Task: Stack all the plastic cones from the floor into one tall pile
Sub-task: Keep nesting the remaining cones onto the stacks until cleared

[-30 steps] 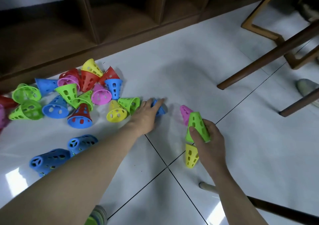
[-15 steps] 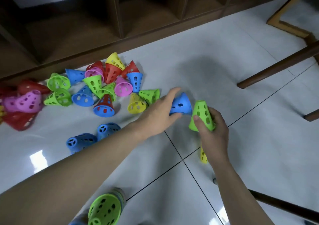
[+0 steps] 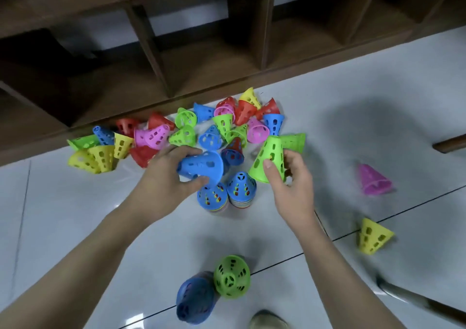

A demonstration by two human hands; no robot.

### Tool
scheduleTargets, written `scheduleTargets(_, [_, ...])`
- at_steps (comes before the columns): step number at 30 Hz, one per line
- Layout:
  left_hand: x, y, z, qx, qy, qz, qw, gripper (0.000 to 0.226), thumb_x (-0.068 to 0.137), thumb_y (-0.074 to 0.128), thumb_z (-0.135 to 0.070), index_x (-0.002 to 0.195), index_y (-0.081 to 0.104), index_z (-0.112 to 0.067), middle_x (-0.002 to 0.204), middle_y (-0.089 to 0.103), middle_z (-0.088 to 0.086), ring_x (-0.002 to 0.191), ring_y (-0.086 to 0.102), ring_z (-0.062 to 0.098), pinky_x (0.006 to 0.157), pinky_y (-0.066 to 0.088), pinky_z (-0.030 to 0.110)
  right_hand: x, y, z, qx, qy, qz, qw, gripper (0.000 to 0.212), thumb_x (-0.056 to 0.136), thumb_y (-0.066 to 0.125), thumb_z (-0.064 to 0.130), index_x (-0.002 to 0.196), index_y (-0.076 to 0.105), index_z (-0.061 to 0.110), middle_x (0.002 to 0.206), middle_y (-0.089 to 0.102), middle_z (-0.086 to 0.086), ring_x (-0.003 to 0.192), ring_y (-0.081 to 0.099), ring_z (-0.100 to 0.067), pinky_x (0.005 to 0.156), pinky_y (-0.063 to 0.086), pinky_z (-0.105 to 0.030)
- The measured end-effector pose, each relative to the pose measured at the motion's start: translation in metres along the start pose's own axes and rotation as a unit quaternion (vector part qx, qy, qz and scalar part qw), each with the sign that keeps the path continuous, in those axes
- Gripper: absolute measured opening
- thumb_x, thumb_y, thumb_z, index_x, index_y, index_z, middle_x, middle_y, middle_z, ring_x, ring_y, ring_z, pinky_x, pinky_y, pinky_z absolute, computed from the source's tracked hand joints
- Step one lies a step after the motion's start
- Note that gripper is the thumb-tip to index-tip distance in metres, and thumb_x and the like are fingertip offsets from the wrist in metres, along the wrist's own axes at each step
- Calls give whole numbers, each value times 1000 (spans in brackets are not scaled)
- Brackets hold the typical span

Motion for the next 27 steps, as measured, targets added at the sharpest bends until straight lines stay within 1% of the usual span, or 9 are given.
scheduleTargets(6, [-7, 11, 25, -18, -14, 6, 1000, 44, 69, 89, -19, 108, 68, -22, 96, 61, -10, 92, 57, 6, 78, 37, 2, -8, 22, -21, 6, 14, 18, 1000, 21, 94, 66, 30, 114, 62, 24, 99, 67, 14, 89, 61, -7, 81, 45, -20])
scheduleTargets(11, [-6, 33, 34, -6, -21, 48, 999, 42, 67, 88, -20, 104, 68, -27, 104, 61, 0, 93, 56, 5, 78, 38, 4, -12, 28, -22, -11, -8, 26, 1000, 22, 94, 69, 19, 114, 60, 23, 103, 68, 12, 96, 62, -11, 86, 46, -20])
scheduleTargets(14, [-5, 46, 33, -8, -21, 65, 998, 42, 68, 88, -20, 106, 70, -24, 102, 58, 0, 90, 54, 1, 75, 36, 2, -15, 38, -25, -50, -23, 54, 997, 29, 90, 73, 15, 116, 60, 16, 106, 68, 10, 103, 62, -15, 90, 46, -23])
scheduleTargets(16, [-4, 54, 35, -9, -30, 71, 997, 44, 69, 87, -21, 109, 70, -23, 102, 56, -2, 87, 55, 3, 73, 37, 2, -19, 42, -28, -77, -28, 66, 994, 35, 87, 75, 16, 118, 59, 15, 109, 67, 9, 106, 61, -13, 92, 45, -21])
scheduleTargets(18, [-5, 61, 38, -17, -41, 71, 996, 48, 71, 87, -21, 114, 67, -23, 102, 54, -3, 83, 56, 6, 72, 40, 5, -21, 44, -31, -98, -34, 72, 992, 38, 85, 78, 17, 118, 59, 15, 108, 67, 8, 105, 61, -10, 93, 44, -18])
scheduleTargets(20, [-6, 66, 40, -28, -42, 69, 996, 49, 73, 85, -19, 117, 65, -22, 103, 56, -3, 82, 57, 8, 74, 48, 16, -22, 45, -35, -108, -34, 78, 991, 40, 83, 80, 19, 117, 59, 15, 107, 67, 8, 105, 61, -8, 94, 43, -18])
scheduleTargets(21, [-7, 68, 41, -31, -36, 67, 997, 46, 74, 84, -17, 117, 65, -22, 104, 57, -2, 82, 58, 7, 74, 49, 17, -22, 46, -38, -112, -30, 80, 990, 41, 82, 80, 21, 117, 58, 16, 108, 66, 8, 105, 60, -7, 95, 43, -18])
scheduleTargets(23, [-9, 70, 41, -35, -20, 62, 997, 39, 77, 81, -14, 113, 66, -21, 103, 57, -3, 81, 58, 4, 70, 42, 9, -22, 50, -44, -129, -24, 89, 987, 43, 81, 80, 23, 116, 56, 20, 108, 65, 9, 106, 59, -7, 95, 41, -16])
scheduleTargets(27, [-12, 70, 44, -55, -16, 54, 997, 35, 80, 80, -15, 111, 67, -23, 102, 56, -7, 83, 57, 2, 69, 39, 7, -21, 55, -51, -186, -43, 114, 975, 46, 80, 81, 21, 118, 56, 16, 111, 63, 6, 104, 58, -9, 91, 37, -8])
Point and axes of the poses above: each hand's wrist, its own x-axis towards the middle knuckle, its own y-axis out of the palm, z = x × y, the point moved 9 cm from there along x, towards the middle knuckle
